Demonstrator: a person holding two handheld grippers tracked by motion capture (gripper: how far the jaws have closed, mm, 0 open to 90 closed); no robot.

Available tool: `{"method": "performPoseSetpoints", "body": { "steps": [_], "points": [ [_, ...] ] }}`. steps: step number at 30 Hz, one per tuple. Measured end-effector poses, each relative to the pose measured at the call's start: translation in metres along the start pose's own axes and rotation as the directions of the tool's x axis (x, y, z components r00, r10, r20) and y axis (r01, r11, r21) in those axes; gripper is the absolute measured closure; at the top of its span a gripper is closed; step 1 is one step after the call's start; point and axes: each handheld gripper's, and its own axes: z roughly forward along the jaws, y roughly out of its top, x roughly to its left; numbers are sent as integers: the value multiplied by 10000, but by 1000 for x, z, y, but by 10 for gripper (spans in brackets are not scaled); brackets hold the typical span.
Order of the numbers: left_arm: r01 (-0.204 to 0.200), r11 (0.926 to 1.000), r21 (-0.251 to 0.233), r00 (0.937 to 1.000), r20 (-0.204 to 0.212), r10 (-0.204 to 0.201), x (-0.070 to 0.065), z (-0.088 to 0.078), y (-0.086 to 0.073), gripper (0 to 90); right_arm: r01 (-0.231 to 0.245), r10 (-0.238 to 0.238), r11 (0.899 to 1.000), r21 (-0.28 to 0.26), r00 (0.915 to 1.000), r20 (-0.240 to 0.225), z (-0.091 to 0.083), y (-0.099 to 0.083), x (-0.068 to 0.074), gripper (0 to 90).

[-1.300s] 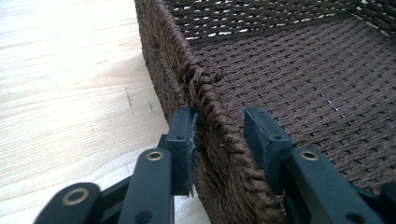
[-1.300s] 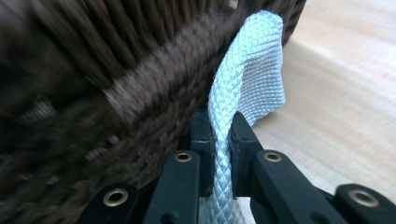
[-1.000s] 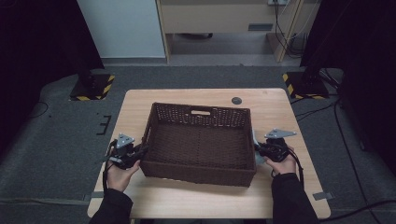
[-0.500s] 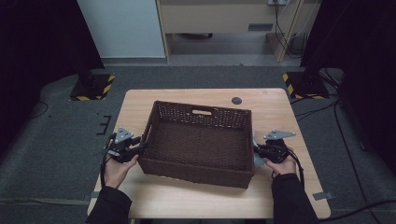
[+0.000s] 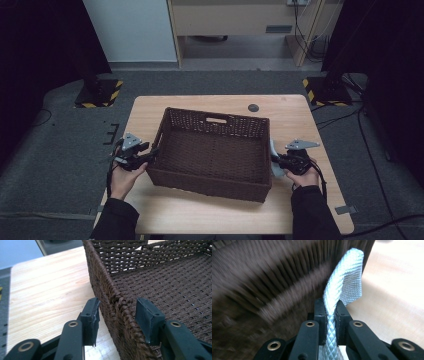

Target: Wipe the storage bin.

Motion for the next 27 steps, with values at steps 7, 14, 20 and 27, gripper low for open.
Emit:
{"method": "performPoseSetpoints", "body": {
  "steps": [7,14,20,27],
  "points": [
    [424,9991,7,9977,530,-423,2,3,-2,642,112,-126,9993,-355,9992,-390,-7,4,6,839],
    [533,9986,36,9978,388,-534,-3,1,-3,675,18,17,9961,886,9992,-400,9,-9,5,839],
    [695,9975,110,9975,94,-696,-9,0,-2,680,40,-35,9997,235,9998,-189,-4,-3,4,839],
    [810,9967,103,9966,-187,-808,-10,6,2,680,242,-264,9981,-561,9989,-387,-16,8,3,840]
  ]
}}
